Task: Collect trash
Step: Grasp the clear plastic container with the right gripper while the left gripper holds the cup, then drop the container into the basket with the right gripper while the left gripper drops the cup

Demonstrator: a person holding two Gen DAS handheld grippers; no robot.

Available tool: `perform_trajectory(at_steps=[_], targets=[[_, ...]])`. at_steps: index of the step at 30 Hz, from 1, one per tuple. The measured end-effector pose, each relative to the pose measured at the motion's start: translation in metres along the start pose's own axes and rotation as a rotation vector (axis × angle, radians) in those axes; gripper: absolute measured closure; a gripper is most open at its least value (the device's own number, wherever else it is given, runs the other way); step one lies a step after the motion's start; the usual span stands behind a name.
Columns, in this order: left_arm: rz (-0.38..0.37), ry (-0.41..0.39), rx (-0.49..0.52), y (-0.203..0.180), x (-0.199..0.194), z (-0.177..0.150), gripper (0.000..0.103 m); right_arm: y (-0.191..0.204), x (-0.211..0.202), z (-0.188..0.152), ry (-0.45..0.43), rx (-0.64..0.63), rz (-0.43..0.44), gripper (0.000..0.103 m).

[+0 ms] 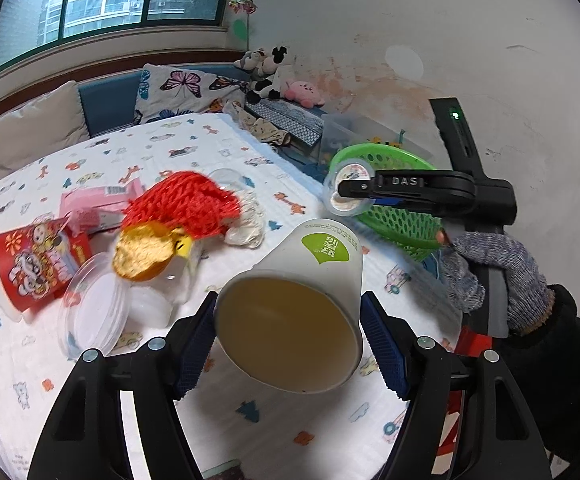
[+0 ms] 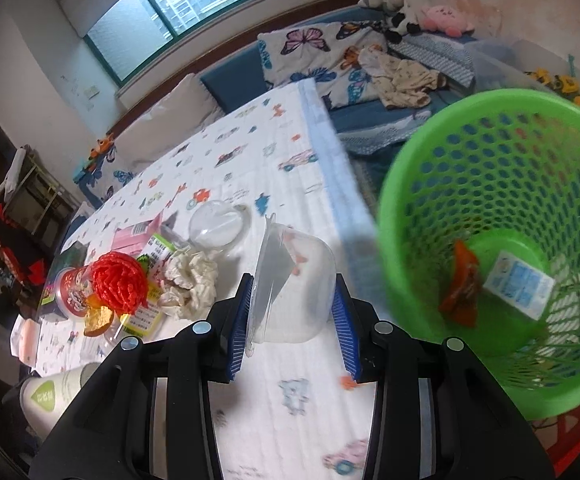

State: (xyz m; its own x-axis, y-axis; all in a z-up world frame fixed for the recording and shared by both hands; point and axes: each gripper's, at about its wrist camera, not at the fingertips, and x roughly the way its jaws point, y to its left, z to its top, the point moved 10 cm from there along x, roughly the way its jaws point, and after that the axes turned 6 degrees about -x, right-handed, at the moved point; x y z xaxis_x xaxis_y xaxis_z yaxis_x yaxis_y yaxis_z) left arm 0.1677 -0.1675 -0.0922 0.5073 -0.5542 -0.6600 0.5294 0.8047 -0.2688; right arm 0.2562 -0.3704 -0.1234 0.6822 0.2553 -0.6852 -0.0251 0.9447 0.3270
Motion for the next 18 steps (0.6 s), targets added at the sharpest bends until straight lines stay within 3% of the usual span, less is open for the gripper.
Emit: perform_trajectory(at_steps=[18], targets=[[-0.054,0.001,0.059,-0.053,0.033,0.038,0.035,-0.12,-0.052,-0.011,-0.02,0.072,-0.21,0.063]])
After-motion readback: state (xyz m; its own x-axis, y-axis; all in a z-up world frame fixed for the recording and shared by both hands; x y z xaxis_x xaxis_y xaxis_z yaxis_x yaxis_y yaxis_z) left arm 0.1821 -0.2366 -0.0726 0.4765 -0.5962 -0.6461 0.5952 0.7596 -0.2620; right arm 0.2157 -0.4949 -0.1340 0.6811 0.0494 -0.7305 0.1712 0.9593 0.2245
